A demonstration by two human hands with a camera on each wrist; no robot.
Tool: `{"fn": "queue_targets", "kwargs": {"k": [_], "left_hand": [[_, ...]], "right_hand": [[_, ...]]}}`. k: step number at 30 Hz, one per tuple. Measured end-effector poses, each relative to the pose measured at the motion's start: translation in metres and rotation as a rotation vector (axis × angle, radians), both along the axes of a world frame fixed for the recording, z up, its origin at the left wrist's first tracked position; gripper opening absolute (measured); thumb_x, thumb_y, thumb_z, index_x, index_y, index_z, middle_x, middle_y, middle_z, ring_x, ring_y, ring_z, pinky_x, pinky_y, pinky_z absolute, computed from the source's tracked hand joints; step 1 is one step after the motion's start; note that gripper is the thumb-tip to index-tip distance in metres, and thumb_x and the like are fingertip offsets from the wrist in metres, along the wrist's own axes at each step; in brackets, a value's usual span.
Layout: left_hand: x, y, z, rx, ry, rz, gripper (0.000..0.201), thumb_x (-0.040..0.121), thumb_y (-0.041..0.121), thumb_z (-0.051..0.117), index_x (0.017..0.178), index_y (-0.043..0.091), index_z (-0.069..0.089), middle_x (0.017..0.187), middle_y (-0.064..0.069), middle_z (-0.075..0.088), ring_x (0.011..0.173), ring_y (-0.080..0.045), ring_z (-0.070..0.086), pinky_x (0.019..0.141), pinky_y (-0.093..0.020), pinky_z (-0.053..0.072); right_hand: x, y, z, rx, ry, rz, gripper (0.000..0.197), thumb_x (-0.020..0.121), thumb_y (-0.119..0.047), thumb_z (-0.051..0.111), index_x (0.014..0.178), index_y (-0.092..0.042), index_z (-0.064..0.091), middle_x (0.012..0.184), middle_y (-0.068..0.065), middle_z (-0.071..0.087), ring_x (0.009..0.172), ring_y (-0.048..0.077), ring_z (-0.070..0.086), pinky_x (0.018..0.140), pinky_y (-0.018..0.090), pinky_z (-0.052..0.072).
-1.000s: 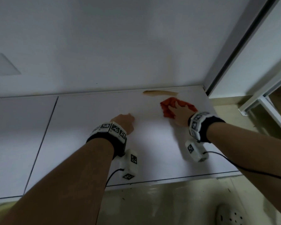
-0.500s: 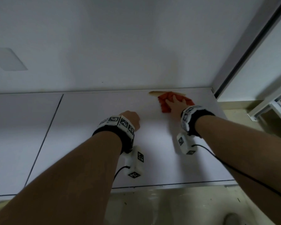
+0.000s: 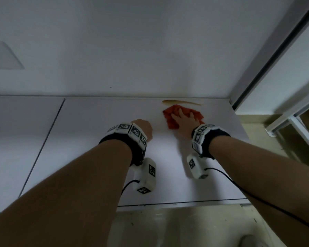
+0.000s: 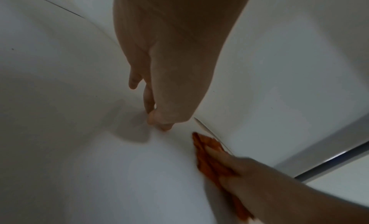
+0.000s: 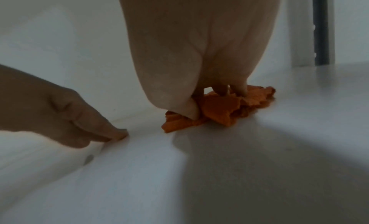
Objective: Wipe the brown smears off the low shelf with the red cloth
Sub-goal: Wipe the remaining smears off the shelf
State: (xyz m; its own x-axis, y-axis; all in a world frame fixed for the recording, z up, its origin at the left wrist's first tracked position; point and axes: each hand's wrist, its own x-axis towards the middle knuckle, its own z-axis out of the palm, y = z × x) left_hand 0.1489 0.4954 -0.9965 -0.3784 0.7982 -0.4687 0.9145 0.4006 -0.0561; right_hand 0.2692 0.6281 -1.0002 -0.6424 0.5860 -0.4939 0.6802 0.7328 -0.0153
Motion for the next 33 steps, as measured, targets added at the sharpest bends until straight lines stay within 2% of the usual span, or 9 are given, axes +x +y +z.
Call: {"fn": "queue_targets", "kwargs": {"k": [5, 8, 10, 12, 16, 19, 23, 30, 33], "left_hand": [[-0.004, 0.002, 0.003, -0.026, 0.010, -0.005, 0.030, 0.091, 0.015, 0.047, 0.116, 0.015, 0.064, 0.129, -0.009, 0.060, 0.109, -0.021, 0.060, 0.078, -0.027, 0.042], [-0.006, 0.004, 0.003, -0.040, -0.002, -0.001, 0.036, 0.089, 0.018, 0.048, 0.122, 0.016, 0.062, 0.124, -0.005, 0.062, 0.106, -0.021, 0.062, 0.088, -0.032, 0.051], [-0.004, 0.003, 0.008, -0.066, 0.005, -0.006, 0.023, 0.091, 0.017, 0.046, 0.103, 0.022, 0.065, 0.108, 0.000, 0.062, 0.088, -0.013, 0.062, 0.076, -0.024, 0.050], [0.000, 0.004, 0.012, -0.085, -0.051, 0.002, 0.024, 0.095, 0.016, 0.043, 0.077, 0.028, 0.054, 0.099, 0.002, 0.058, 0.080, -0.008, 0.056, 0.066, -0.019, 0.041], [-0.002, 0.004, 0.015, -0.096, -0.035, -0.032, 0.036, 0.092, 0.017, 0.046, 0.124, 0.018, 0.061, 0.130, -0.004, 0.057, 0.115, -0.022, 0.058, 0.092, -0.028, 0.046], [-0.004, 0.000, 0.017, -0.093, -0.034, -0.039, 0.027, 0.090, 0.020, 0.049, 0.113, 0.025, 0.063, 0.118, -0.002, 0.060, 0.095, -0.017, 0.062, 0.086, -0.028, 0.047], [-0.004, -0.005, 0.021, -0.045, -0.053, -0.042, 0.042, 0.097, 0.017, 0.042, 0.139, 0.015, 0.048, 0.144, -0.007, 0.046, 0.130, -0.025, 0.046, 0.106, -0.033, 0.038], [-0.027, -0.025, 0.021, 0.121, -0.217, 0.038, 0.048, 0.099, 0.013, 0.037, 0.146, 0.022, 0.037, 0.156, 0.000, 0.027, 0.144, -0.020, 0.025, 0.119, -0.029, 0.016], [-0.039, -0.046, 0.026, 0.178, -0.226, 0.148, 0.051, 0.097, 0.011, 0.041, 0.146, 0.022, 0.037, 0.155, -0.001, 0.029, 0.144, -0.020, 0.024, 0.118, -0.028, 0.016]], "right_hand": [[-0.009, 0.041, 0.001, 0.021, 0.067, -0.132, 0.061, 0.098, -0.030, 0.030, 0.152, -0.026, 0.002, 0.160, 0.006, -0.009, 0.146, 0.038, -0.006, 0.118, 0.054, 0.002], [0.015, 0.071, -0.003, 0.009, 0.122, -0.263, 0.079, 0.079, -0.060, 0.018, 0.151, -0.031, 0.006, 0.160, 0.005, -0.006, 0.145, 0.041, 0.000, 0.119, 0.051, 0.001], [0.025, 0.074, -0.001, -0.035, 0.186, -0.333, 0.084, 0.074, -0.063, 0.027, 0.150, -0.030, 0.016, 0.160, 0.003, 0.003, 0.146, 0.037, 0.002, 0.119, 0.052, 0.002], [0.024, 0.064, -0.005, 0.035, 0.152, -0.354, 0.062, 0.093, -0.039, 0.038, 0.151, -0.027, 0.018, 0.160, 0.005, 0.003, 0.146, 0.038, 0.001, 0.118, 0.055, 0.004], [0.005, 0.023, -0.010, 0.059, 0.152, -0.202, 0.060, 0.098, -0.030, 0.039, 0.151, -0.031, 0.010, 0.160, 0.001, -0.006, 0.143, 0.046, -0.001, 0.116, 0.056, 0.006], [-0.004, 0.017, -0.013, 0.036, 0.153, -0.136, 0.064, 0.097, -0.032, 0.042, 0.151, -0.034, 0.009, 0.160, -0.002, -0.008, 0.144, 0.042, -0.002, 0.116, 0.053, 0.004], [0.005, 0.048, -0.019, 0.052, 0.201, -0.212, 0.057, 0.095, -0.034, 0.036, 0.149, -0.033, 0.019, 0.160, -0.001, 0.004, 0.144, 0.043, 0.008, 0.118, 0.053, 0.009], [-0.001, 0.061, -0.011, 0.030, 0.271, -0.338, 0.060, 0.096, -0.055, 0.023, 0.150, -0.028, 0.021, 0.159, 0.005, 0.009, 0.144, 0.040, 0.012, 0.119, 0.049, 0.010], [-0.019, 0.066, -0.014, -0.001, 0.307, -0.252, 0.066, 0.092, -0.054, 0.036, 0.150, -0.026, 0.022, 0.157, 0.007, 0.020, 0.143, 0.032, 0.022, 0.118, 0.046, 0.017]]}}
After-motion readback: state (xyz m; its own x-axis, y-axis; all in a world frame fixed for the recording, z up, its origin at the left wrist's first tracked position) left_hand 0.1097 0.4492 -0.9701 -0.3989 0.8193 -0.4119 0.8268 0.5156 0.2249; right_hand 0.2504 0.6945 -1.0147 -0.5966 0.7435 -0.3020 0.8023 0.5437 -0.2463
